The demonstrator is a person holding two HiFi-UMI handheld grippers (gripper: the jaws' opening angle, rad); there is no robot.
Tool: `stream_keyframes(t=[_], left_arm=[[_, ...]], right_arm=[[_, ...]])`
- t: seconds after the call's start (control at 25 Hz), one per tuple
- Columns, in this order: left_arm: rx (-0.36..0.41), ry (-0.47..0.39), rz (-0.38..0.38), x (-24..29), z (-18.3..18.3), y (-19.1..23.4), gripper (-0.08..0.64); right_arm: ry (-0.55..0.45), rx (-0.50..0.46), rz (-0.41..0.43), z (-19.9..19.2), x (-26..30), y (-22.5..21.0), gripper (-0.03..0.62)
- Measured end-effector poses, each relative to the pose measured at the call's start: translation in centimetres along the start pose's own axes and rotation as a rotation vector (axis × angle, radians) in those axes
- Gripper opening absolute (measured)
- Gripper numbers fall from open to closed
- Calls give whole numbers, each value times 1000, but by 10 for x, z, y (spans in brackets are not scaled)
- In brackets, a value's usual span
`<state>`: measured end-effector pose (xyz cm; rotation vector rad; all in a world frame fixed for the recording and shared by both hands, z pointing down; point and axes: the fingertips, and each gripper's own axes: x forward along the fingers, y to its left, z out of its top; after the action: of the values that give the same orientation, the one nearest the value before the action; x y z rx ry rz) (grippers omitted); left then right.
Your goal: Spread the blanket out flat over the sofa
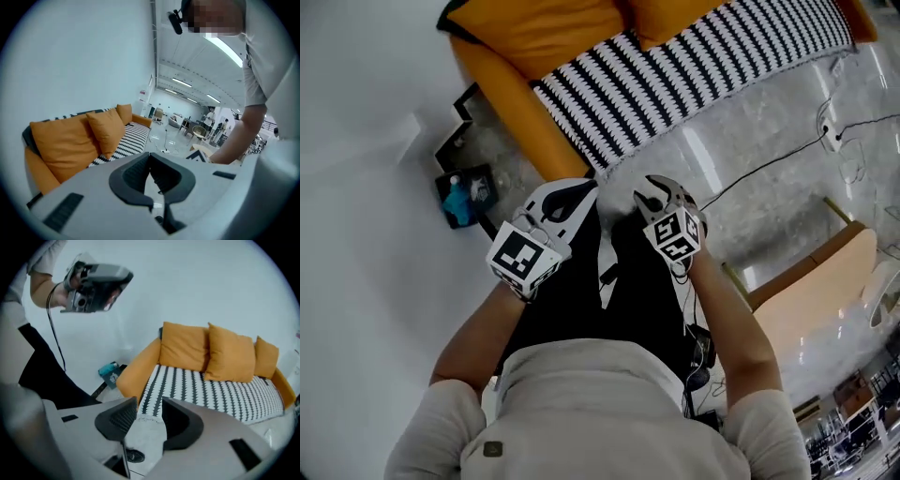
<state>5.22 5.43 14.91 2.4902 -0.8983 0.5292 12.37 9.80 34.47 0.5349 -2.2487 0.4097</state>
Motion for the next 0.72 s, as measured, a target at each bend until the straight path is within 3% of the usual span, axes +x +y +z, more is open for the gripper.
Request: stream_keyframes(t=[0.12,0.36,0.72], left_arm=[[34,2,-7,-24,47,-33,11],[149,-84,-36,-43,145,-87,10],[216,-186,-24,-96,219,-163,11]], right_arm=[[-98,68,-65,52,-94,-8,179],[-343,111,-201,152,-253,-30,162],[-577,85,-327,209,-420,7,64]])
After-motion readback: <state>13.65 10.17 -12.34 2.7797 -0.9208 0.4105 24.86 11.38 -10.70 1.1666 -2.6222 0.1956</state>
